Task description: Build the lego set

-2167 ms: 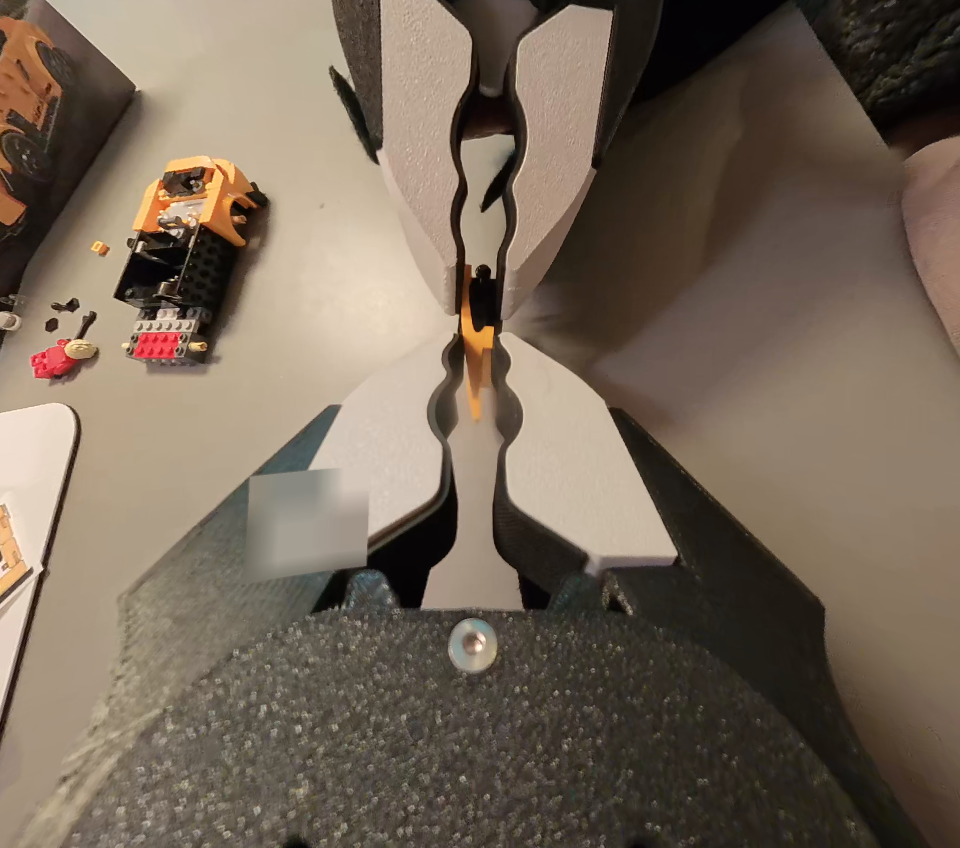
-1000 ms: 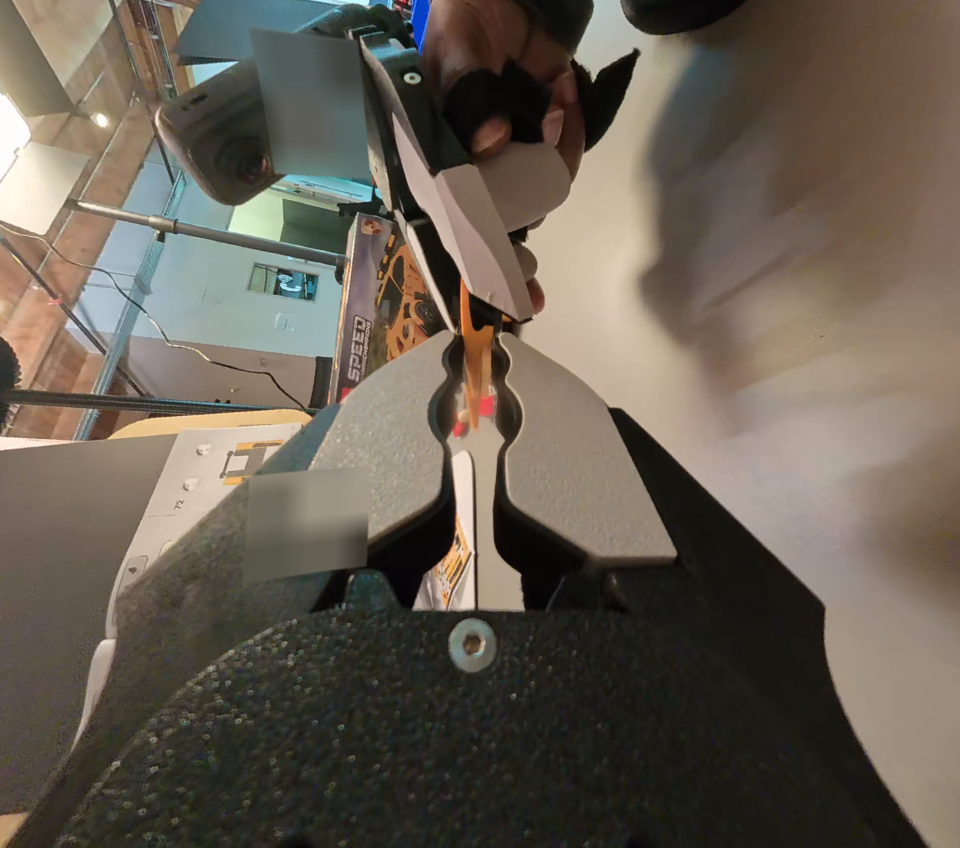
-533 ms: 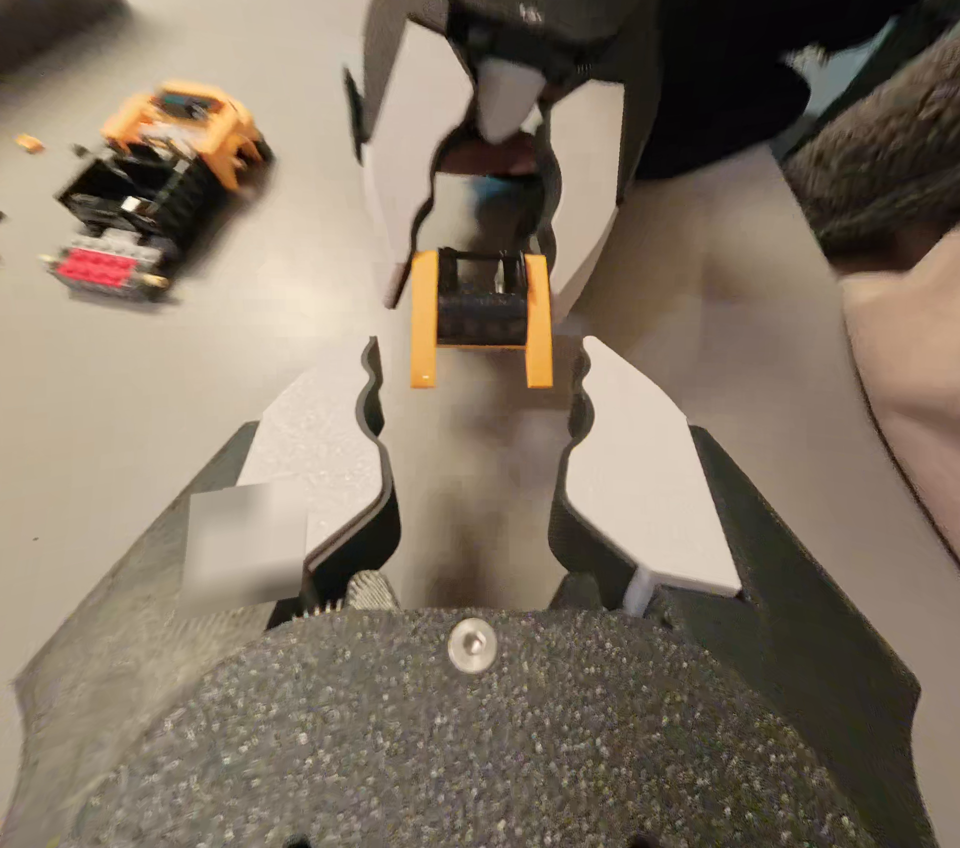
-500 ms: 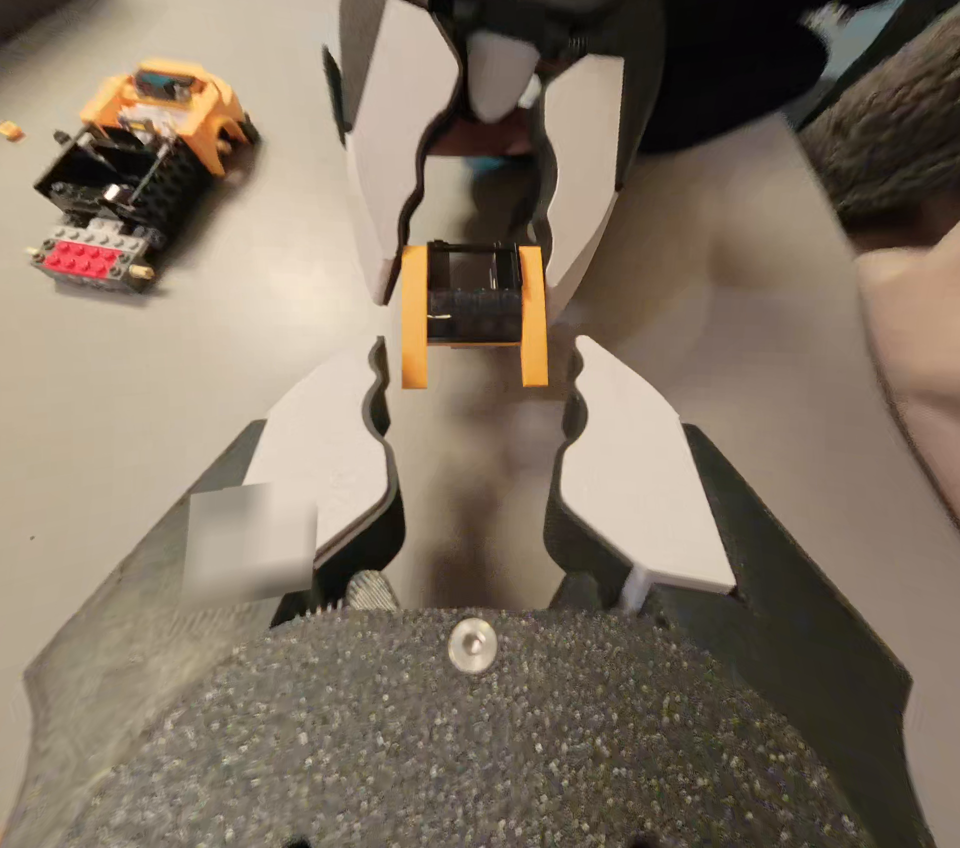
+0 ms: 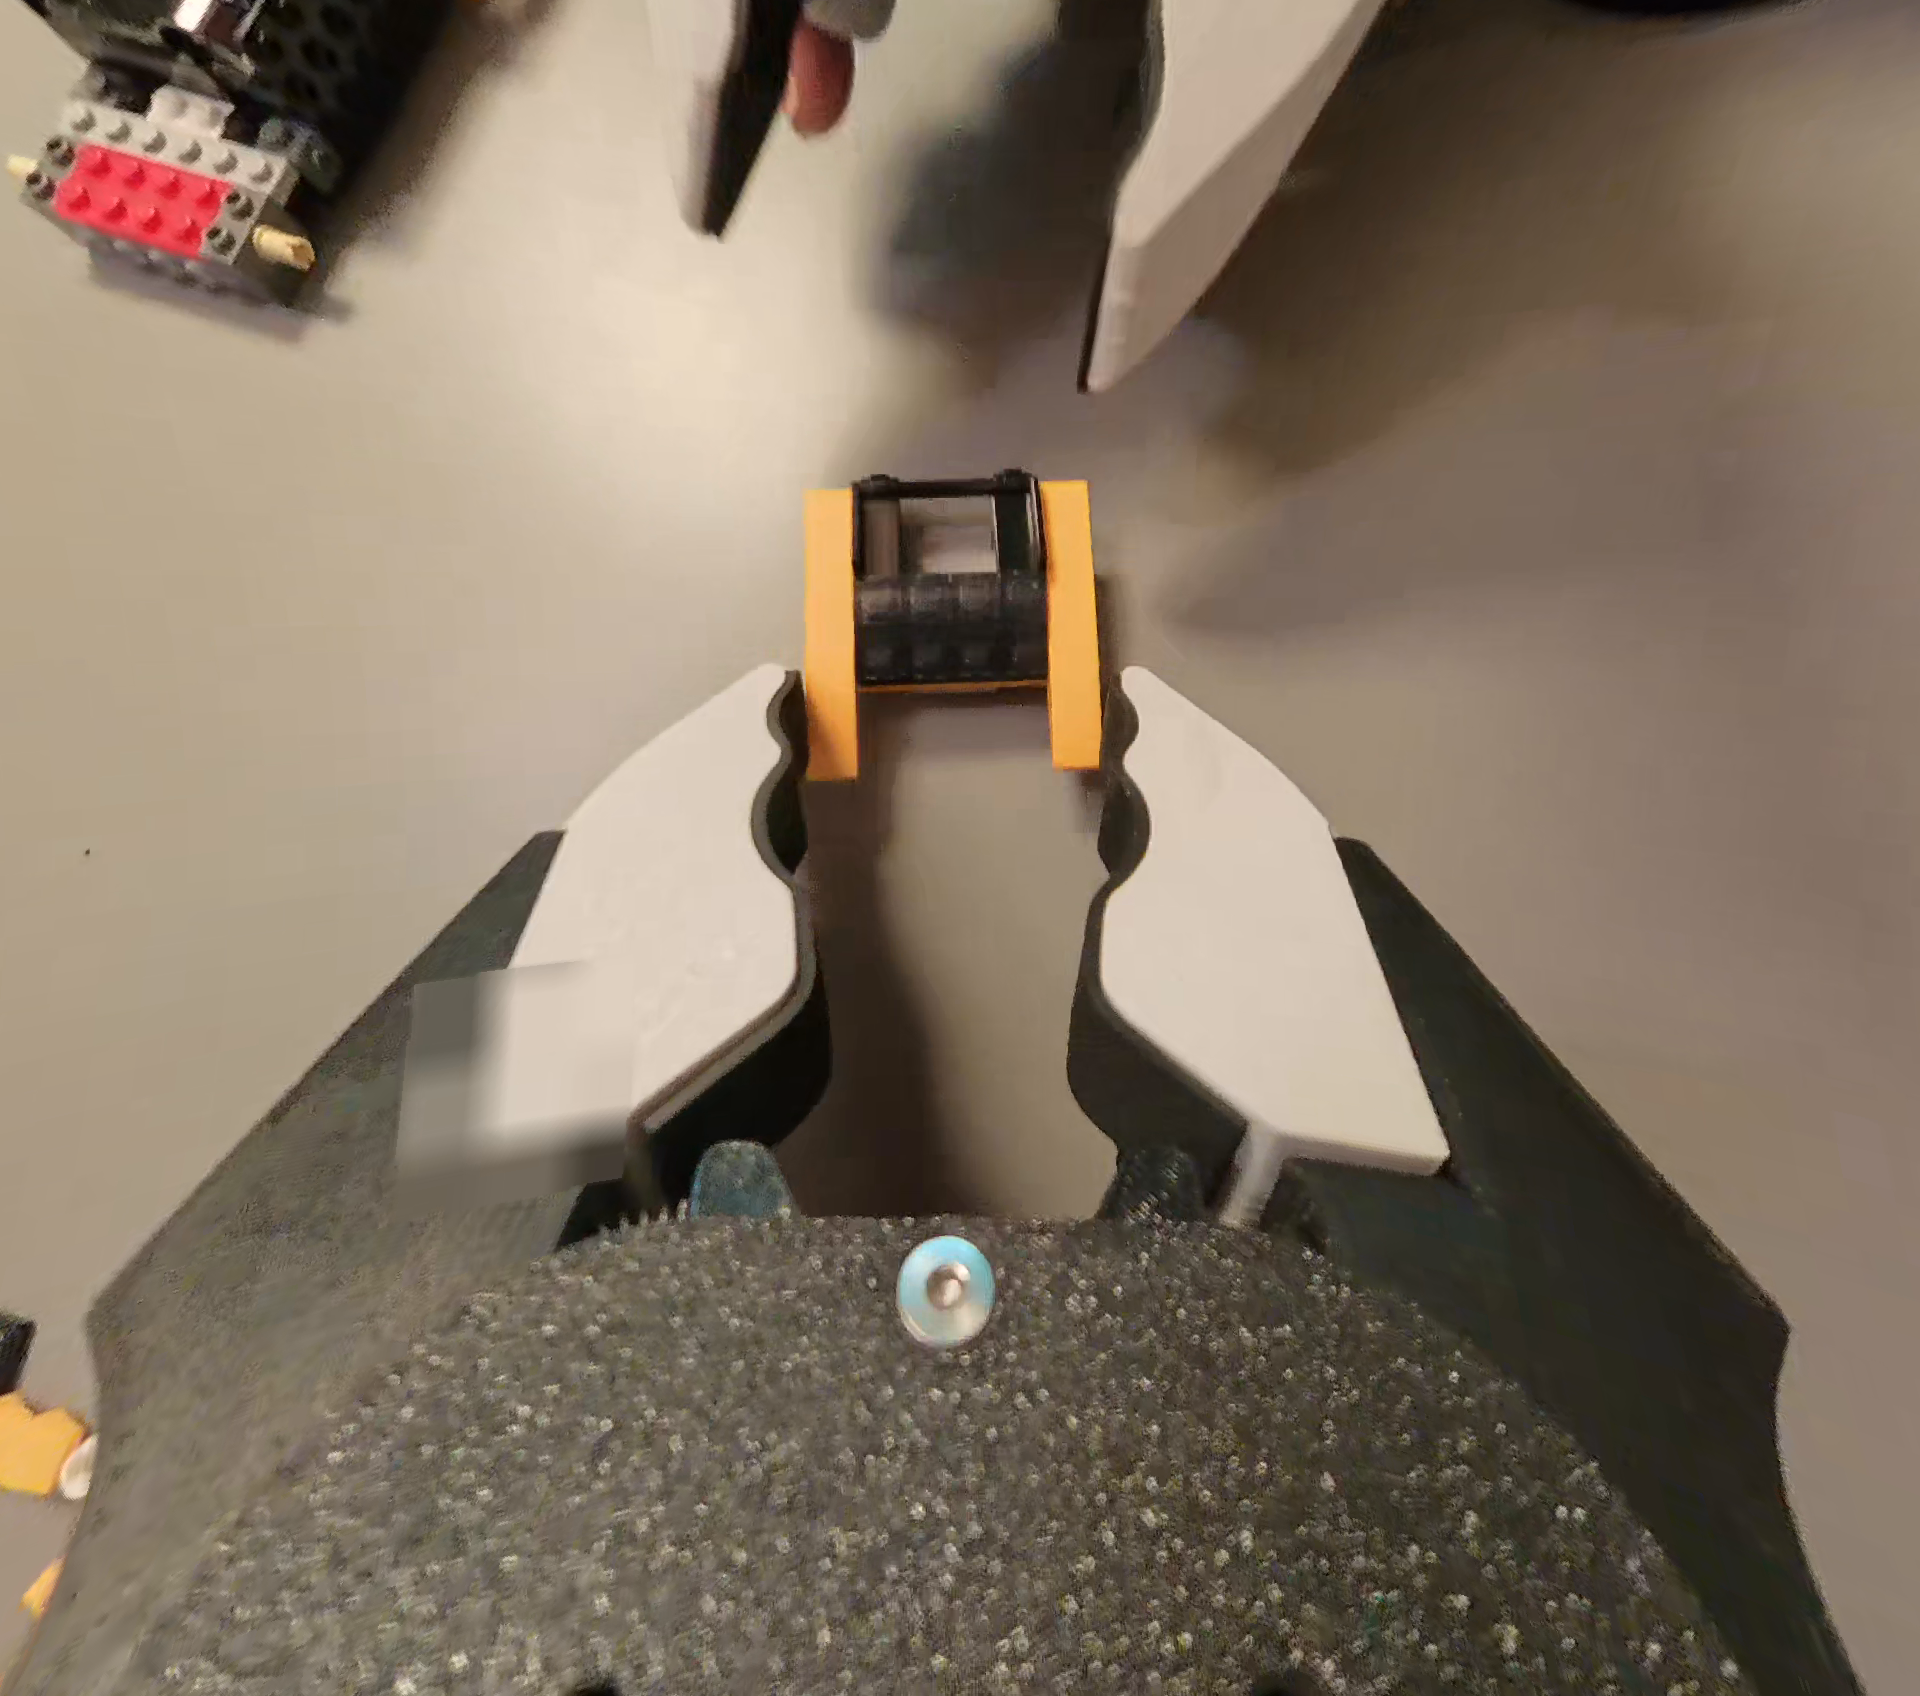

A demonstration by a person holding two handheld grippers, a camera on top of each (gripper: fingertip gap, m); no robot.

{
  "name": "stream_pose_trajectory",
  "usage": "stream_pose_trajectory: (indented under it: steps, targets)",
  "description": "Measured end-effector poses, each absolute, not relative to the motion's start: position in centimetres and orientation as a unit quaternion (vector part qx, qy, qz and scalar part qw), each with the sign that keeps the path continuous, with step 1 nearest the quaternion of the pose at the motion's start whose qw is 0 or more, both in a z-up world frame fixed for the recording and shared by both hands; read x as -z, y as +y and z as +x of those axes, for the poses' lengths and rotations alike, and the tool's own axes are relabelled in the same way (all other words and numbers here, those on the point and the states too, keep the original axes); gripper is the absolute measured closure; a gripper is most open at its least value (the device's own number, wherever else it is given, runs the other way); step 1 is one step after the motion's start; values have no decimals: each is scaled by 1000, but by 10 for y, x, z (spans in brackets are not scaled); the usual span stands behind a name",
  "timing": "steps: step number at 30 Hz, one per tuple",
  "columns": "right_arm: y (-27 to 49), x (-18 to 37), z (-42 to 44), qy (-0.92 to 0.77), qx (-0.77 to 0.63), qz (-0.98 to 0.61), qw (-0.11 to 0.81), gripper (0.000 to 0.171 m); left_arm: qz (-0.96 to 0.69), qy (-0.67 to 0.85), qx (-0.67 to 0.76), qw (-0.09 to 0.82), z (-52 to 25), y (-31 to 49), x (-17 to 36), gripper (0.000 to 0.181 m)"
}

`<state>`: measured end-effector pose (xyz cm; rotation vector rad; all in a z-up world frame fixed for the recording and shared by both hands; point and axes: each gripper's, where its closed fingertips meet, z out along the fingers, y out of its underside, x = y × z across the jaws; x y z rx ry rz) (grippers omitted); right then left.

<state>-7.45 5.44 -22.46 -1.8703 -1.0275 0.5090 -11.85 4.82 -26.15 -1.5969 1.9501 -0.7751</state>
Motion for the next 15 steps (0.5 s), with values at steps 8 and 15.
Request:
stream_pose_trajectory:
  steps: [8, 15]
  targets:
    - [74, 208, -54, -346, -199, -758, 516, 112, -617, 684, 296, 251, -116, 57, 260, 118]
    - [76, 205, -51, -335, -193, -758, 526, 112, -613, 619, 388, 300, -110, 71, 225, 121]
